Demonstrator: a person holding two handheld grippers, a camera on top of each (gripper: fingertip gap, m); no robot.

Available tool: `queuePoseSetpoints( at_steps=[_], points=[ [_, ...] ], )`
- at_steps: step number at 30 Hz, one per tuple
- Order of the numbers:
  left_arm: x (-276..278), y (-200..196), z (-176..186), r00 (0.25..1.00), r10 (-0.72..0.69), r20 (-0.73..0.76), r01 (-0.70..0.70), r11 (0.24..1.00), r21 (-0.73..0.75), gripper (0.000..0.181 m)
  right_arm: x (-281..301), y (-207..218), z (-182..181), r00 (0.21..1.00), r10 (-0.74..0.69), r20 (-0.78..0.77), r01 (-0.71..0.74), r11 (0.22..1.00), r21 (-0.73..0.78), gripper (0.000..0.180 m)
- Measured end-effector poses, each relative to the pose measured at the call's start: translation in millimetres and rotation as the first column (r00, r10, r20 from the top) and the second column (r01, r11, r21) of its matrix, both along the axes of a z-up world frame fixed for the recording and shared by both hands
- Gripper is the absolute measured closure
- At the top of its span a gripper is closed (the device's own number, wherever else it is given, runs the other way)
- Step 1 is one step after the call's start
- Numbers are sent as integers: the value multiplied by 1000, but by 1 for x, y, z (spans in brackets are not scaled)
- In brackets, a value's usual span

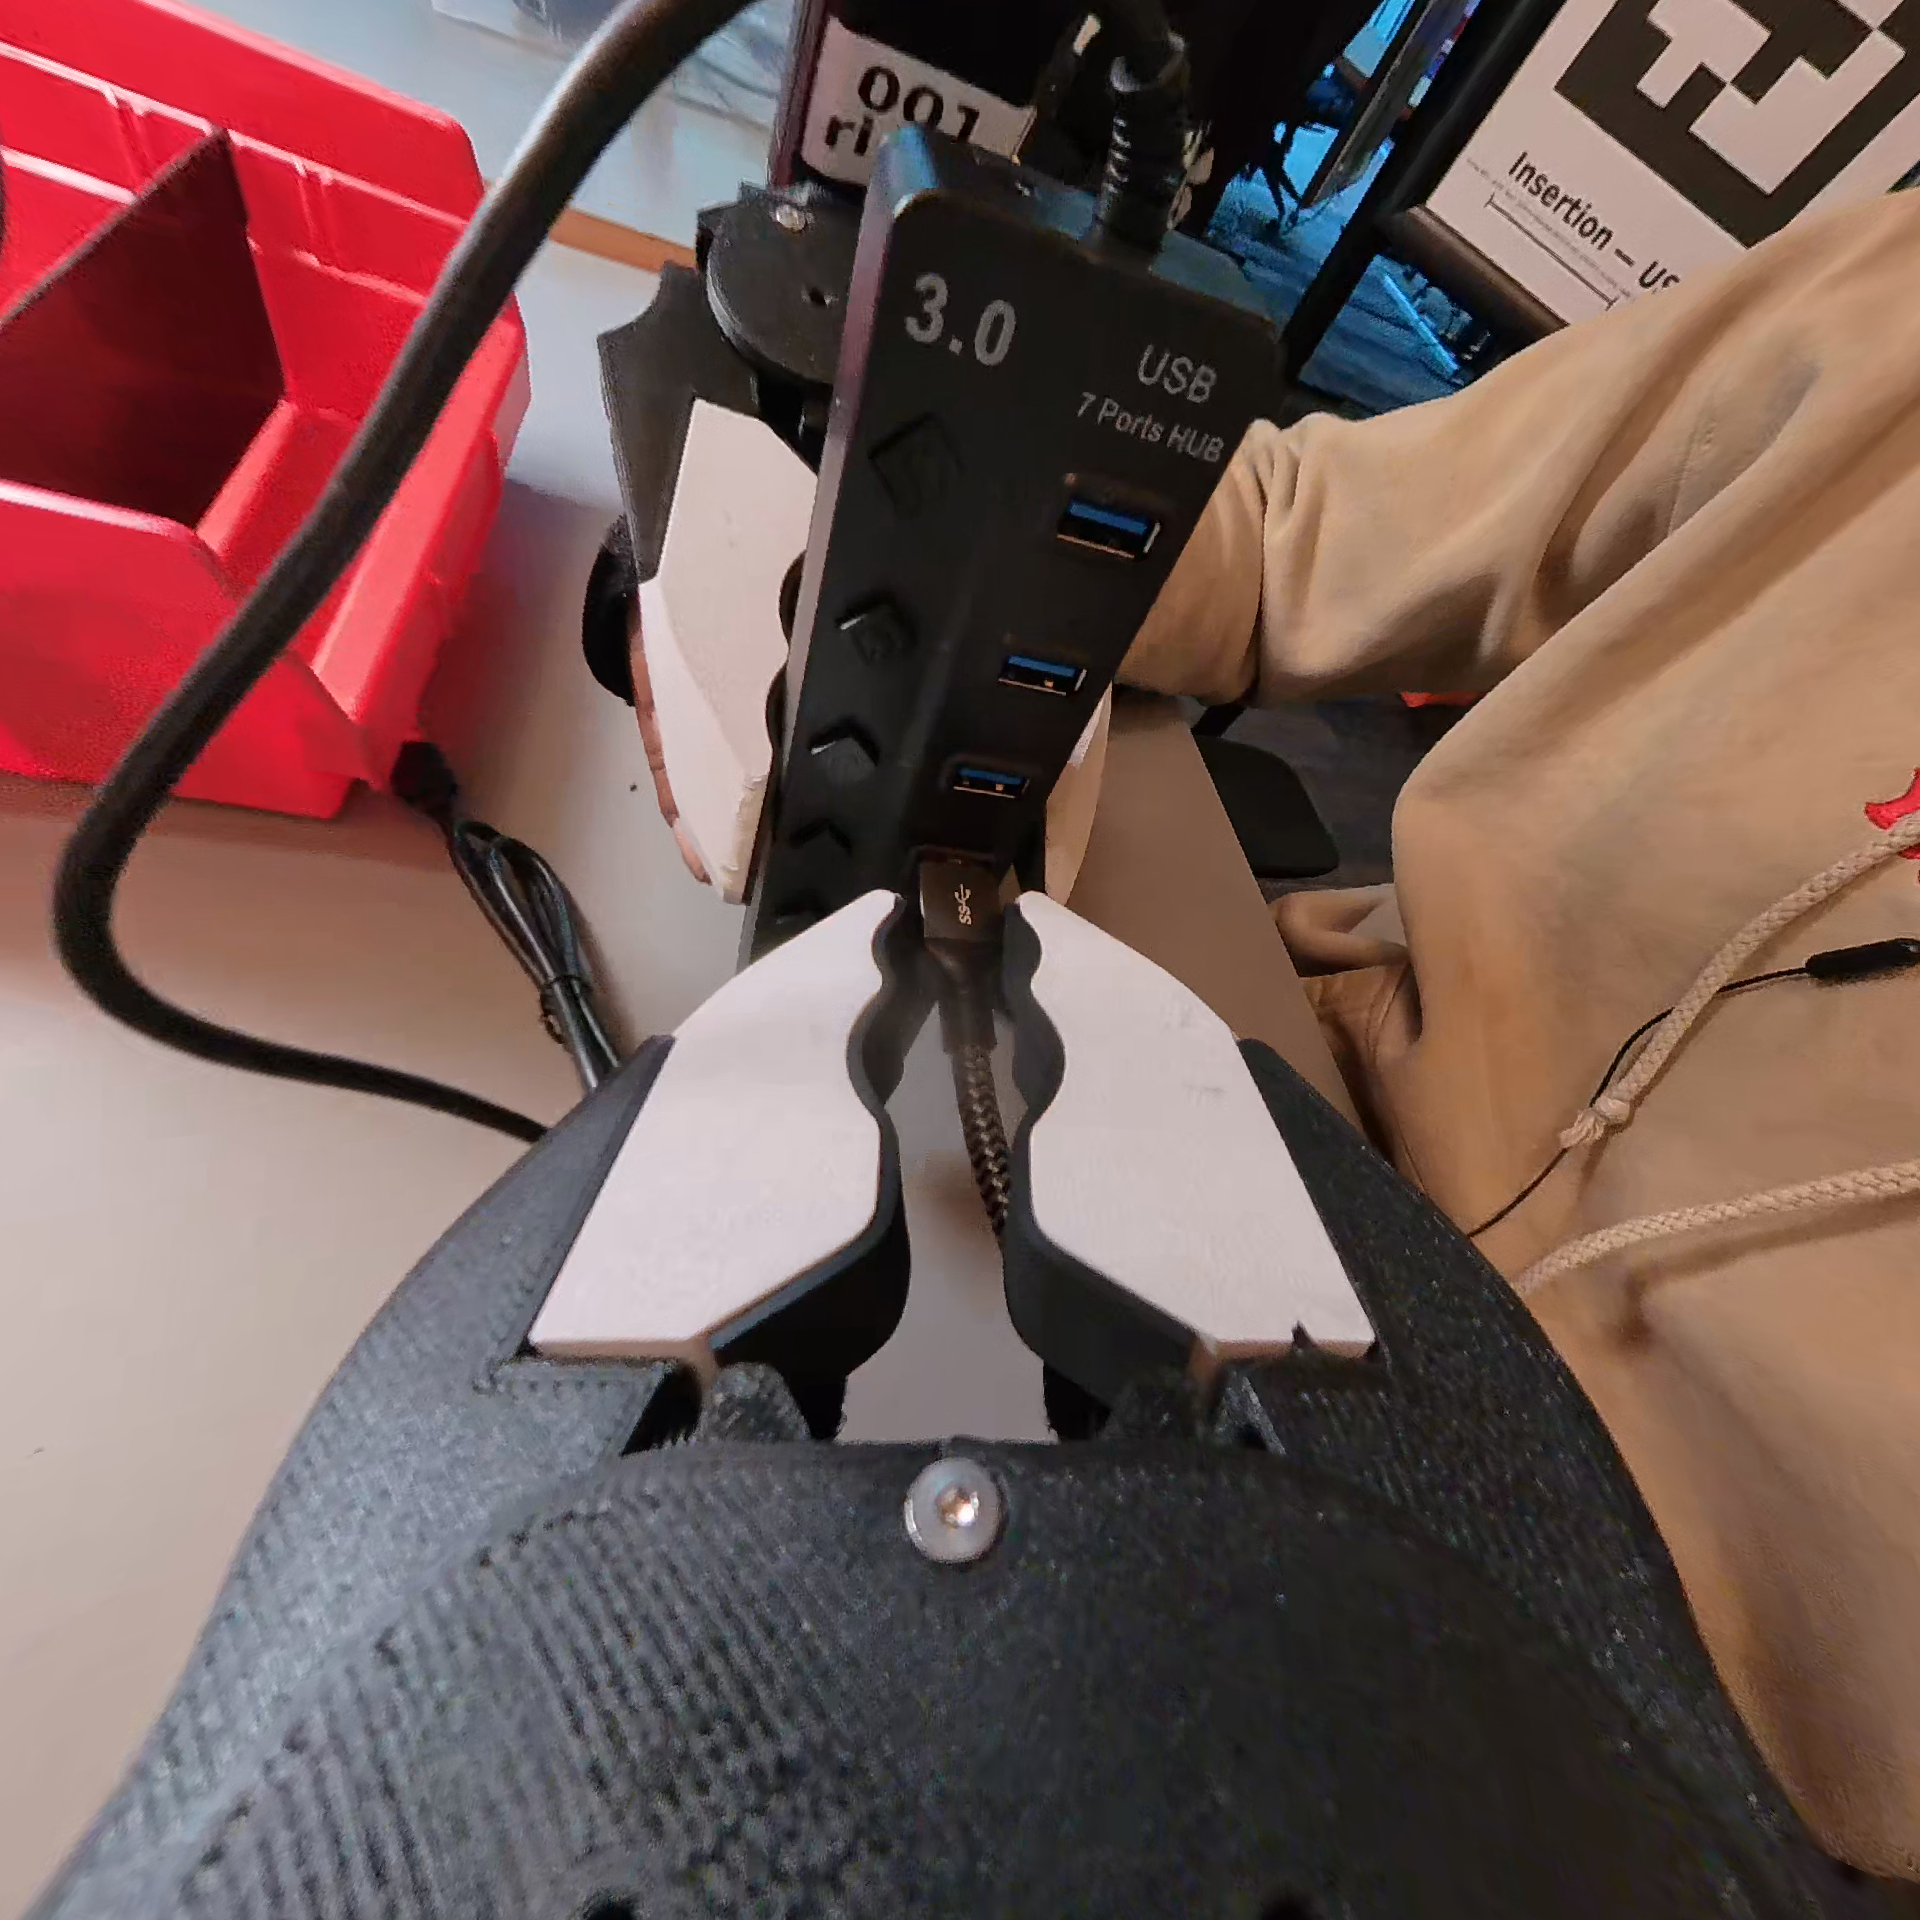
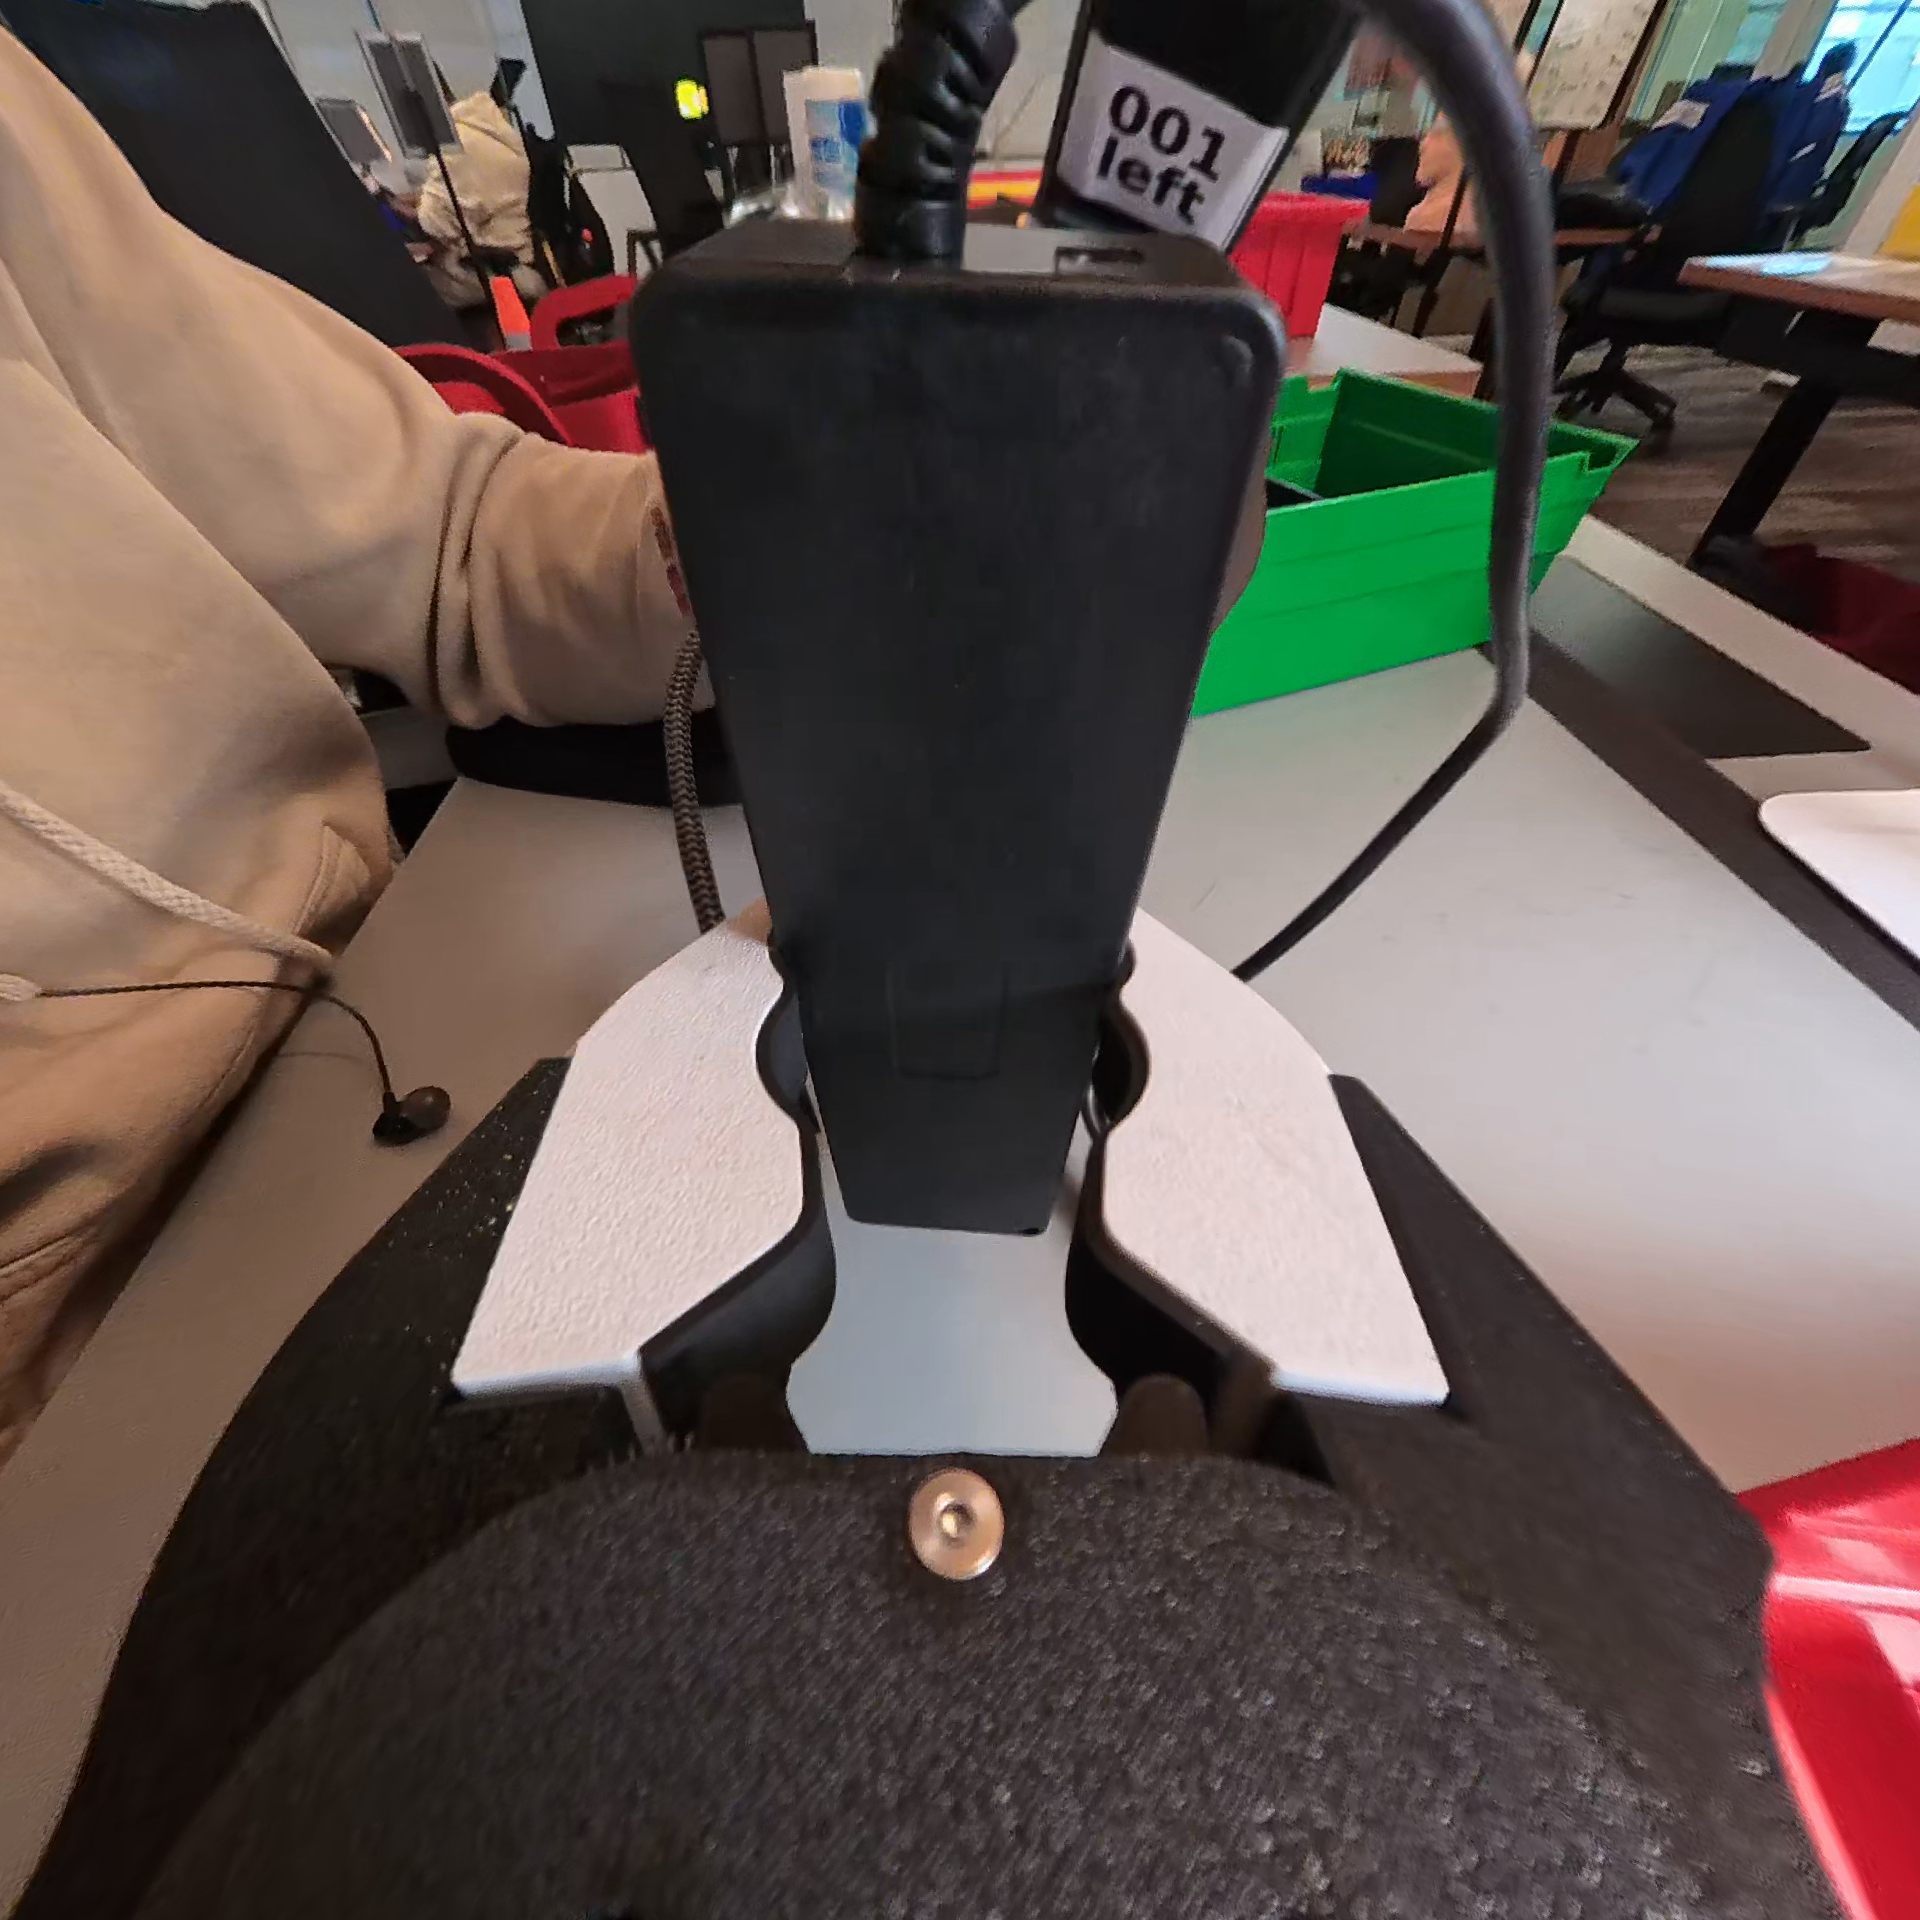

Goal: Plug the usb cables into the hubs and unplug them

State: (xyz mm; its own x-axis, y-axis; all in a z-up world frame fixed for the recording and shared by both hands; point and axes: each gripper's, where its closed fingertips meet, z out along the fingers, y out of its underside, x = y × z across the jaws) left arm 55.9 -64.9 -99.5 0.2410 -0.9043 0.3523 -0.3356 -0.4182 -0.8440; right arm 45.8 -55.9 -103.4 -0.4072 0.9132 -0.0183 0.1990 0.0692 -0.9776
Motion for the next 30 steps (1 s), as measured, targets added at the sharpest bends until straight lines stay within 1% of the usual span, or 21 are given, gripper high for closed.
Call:
queuePoseSetpoints(
  at_steps=[1, 3, 5, 6, 8, 11, 17, 19, 23, 24, 26, 28, 30],
  points=[
    [0, -1, 2, 1000, 1, 1, -1, 1000, 12, 164, 0, 0, 2, 1000, 0, -12, 0, 1000, -3, 126],
    [-1, -2, 0, 1000, 0, -29, 1, 999, 38, 154, 0, 0, 4, 1000, -1, -26, 1, 1000, -12, 126],
    [0, -4, -3, 998, -7, -65, 12, 998, 67, 150, 0, 1, 4, 999, -5, -33, 4, 1000, -22, 126],
    [1, -4, -3, 997, -5, -78, 11, 997, 80, 152, -1, 2, 4, 999, -9, -37, 8, 1000, -21, 126],
    [0, 1, -6, 992, 26, -122, -11, 992, 123, 163, -1, 2, 5, 999, -14, -47, 13, 1000, -29, 126],
    [0, 3, -3, 990, 47, -135, -27, 989, 148, 164, -1, 4, 7, 999, -18, -49, 15, 998, -56, 126],
    [-4, 8, -7, 988, 71, -136, -54, 991, 125, 164, -4, 9, -3, 999, -48, 6, 49, 999, -24, 120],
    [-4, 8, -8, 988, 69, -137, -53, 991, 119, 164, -4, 11, -6, 998, -61, 25, 61, 998, -7, 125],
    [-1, 10, -8, 989, 78, -129, -61, 989, 133, 164, -2, 13, -6, 998, -61, 25, 61, 998, 1, 126],
    [-1, 9, -5, 991, 79, -112, -63, 989, 135, 164, -2, 12, -4, 998, -58, 13, 58, 998, -4, 126],
    [1, 10, 10, 996, 88, -28, -83, 987, 140, 161, -2, 9, -1, 999, -49, -8, 49, 999, -5, 126],
    [-7, 13, 29, 991, 128, 31, -131, 977, 170, 149, -2, 7, 3, 998, -44, -38, 43, 999, -24, 126],
    [-25, 18, 49, 978, 199, 55, -207, 950, 235, 143, -1, 9, 8, 997, -46, -62, 43, 998, -49, 126]
  ],
)
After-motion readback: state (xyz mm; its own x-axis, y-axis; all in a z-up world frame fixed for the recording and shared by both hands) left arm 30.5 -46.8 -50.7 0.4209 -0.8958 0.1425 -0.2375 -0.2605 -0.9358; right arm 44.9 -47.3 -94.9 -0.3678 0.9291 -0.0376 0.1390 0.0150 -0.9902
